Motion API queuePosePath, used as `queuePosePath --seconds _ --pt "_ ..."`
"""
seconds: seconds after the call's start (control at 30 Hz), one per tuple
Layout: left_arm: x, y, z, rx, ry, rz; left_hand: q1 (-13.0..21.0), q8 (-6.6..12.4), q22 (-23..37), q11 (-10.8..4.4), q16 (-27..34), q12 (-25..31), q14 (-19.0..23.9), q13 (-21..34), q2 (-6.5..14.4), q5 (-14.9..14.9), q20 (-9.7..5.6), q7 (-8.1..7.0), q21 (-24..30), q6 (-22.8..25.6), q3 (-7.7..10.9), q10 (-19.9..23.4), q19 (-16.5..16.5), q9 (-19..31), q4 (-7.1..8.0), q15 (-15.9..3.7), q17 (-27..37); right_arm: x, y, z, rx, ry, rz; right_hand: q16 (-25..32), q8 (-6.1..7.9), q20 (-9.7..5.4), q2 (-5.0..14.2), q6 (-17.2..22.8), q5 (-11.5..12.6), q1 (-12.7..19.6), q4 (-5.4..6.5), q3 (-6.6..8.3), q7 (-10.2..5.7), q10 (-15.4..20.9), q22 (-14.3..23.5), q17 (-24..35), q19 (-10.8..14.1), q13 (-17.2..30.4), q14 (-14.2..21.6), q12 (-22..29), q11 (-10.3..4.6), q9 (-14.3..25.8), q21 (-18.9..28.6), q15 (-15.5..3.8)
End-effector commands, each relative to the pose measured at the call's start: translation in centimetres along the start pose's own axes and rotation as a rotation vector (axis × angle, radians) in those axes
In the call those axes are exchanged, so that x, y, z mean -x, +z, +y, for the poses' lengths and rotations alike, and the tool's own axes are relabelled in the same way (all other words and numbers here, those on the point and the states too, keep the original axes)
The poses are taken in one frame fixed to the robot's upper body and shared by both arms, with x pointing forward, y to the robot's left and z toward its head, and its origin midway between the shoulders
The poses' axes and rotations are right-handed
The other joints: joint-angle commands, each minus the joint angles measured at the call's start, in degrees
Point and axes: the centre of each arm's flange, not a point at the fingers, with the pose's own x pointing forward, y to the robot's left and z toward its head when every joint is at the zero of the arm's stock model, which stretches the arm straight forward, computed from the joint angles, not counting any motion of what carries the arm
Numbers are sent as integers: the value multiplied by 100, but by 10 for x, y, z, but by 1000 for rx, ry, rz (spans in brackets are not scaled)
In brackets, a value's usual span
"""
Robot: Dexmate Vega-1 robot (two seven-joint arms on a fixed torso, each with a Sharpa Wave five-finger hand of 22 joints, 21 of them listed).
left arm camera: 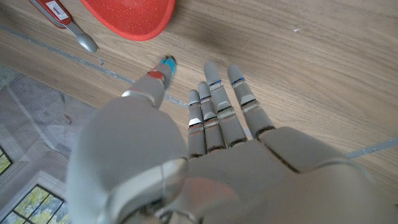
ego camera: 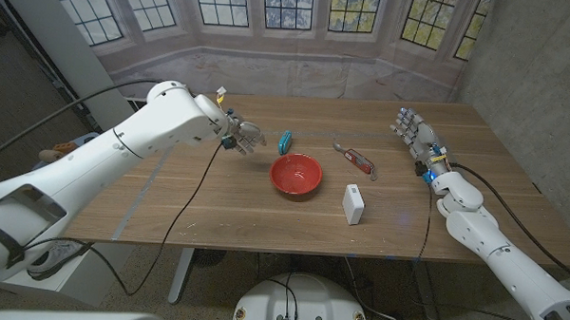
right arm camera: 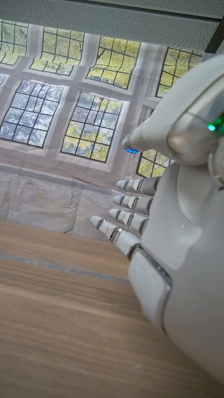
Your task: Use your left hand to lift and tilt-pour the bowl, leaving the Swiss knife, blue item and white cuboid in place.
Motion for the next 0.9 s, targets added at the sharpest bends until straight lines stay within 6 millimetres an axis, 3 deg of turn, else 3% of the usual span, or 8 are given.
queuePosePath --seconds 0.03,0.53,0.67,0.9 --pt "-10 4 -1 -37 -61 56 47 41 23 -12 34 68 72 46 46 27 7 13 71 106 -27 67 56 22 -3 -11 23 11 -2 -7 -11 -23 -15 21 25 -228 7 72 0 66 -36 16 0 71 28 14 48 22 40 18 8 20 34 -208" --pt "-18 13 -6 -65 -97 66 16 23 32 10 28 65 84 144 50 23 9 15 110 81 -95 27 47 34 70 -4 9 21 -3 -12 -20 -43 -31 25 21 -230 10 72 -2 70 -55 17 -2 78 27 19 63 23 42 18 11 20 32 -207" --pt "-20 19 -7 -78 -110 66 -188 -24 36 46 32 32 58 208 -13 -27 16 26 132 -26 -249 -70 30 38 181 19 22 23 -4 -13 -24 -47 -35 25 20 -232 9 72 -3 71 -59 17 1 76 27 19 65 23 43 17 8 20 31 -206" --pt "-24 26 -9 -99 -128 75 -356 -51 39 79 -1 15 27 270 -2 -73 46 52 140 -93 -334 -114 -15 40 272 51 5 26 -6 -15 -31 -57 -43 27 19 -232 12 74 -4 69 -63 16 0 78 27 22 68 23 43 17 2 20 29 -205"
